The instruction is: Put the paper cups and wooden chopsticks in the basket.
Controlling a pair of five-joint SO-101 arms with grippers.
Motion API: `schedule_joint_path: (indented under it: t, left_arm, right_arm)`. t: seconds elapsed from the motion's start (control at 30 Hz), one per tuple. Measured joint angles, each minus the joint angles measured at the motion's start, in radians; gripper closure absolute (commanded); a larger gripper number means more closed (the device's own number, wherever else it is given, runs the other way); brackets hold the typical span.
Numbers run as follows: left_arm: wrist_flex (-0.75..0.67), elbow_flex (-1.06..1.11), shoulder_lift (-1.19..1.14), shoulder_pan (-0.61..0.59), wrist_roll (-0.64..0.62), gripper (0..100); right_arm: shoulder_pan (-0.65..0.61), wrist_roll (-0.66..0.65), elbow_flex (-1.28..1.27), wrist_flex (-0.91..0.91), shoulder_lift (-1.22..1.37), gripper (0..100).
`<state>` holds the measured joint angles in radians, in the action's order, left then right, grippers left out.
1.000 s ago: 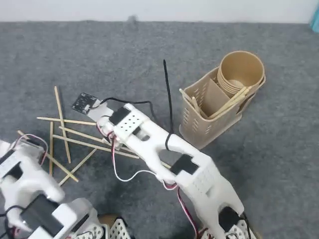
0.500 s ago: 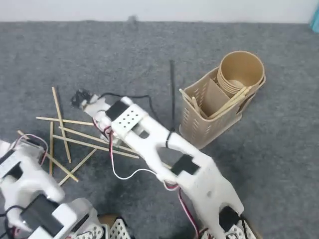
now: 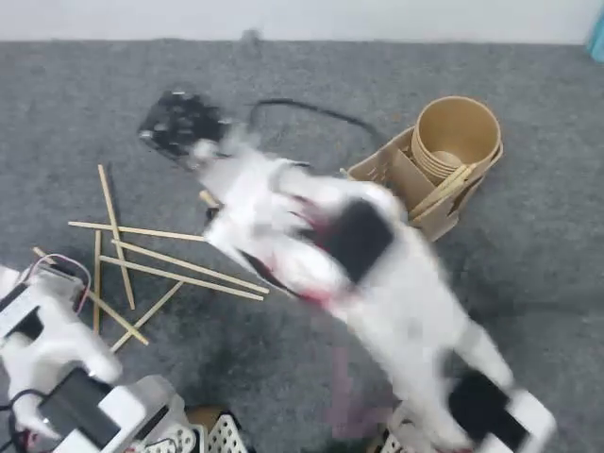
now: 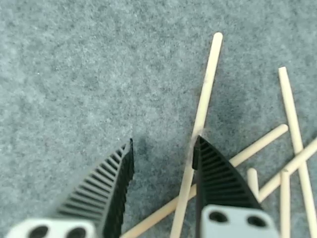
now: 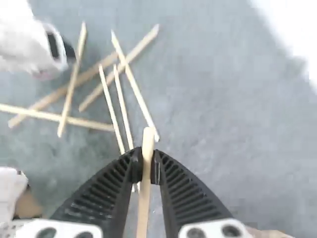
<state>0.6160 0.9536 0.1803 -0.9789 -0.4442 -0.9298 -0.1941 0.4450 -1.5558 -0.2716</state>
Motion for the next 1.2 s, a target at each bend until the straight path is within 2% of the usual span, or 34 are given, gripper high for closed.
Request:
schedule_joint_path:
  t: [0.13,0.33,0.6,0.73,1.0,1.2]
  left_arm:
    - [0.0,0.0,0.0,0.0,0.0,82]
    - [0.0,0.0,0.0,0.0,0.0,82]
    - [0.0,0.0,0.0,0.0,0.0,82]
    - [0.0,0.0,0.0,0.0,0.0,82]
    - [0.0,0.0,0.0,0.0,0.0,82]
    - [0.0,0.0,0.0,0.0,0.0,82]
  right_arm:
    - [0.035,0.0,0.0,-0.006,-0.226,99.1]
    - [0.213,0.0,0.0,0.084,-0.443,99.1]
    - [0.381,0.002,0.002,0.305,-0.465,99.1]
    - [0.427,0.069,0.002,0.373,-0.466,99.1]
    - [0.539,0.149,0.003,0.356,-0.471,99.1]
    - [0.549,0.152,0.003,0.258,-0.512,99.1]
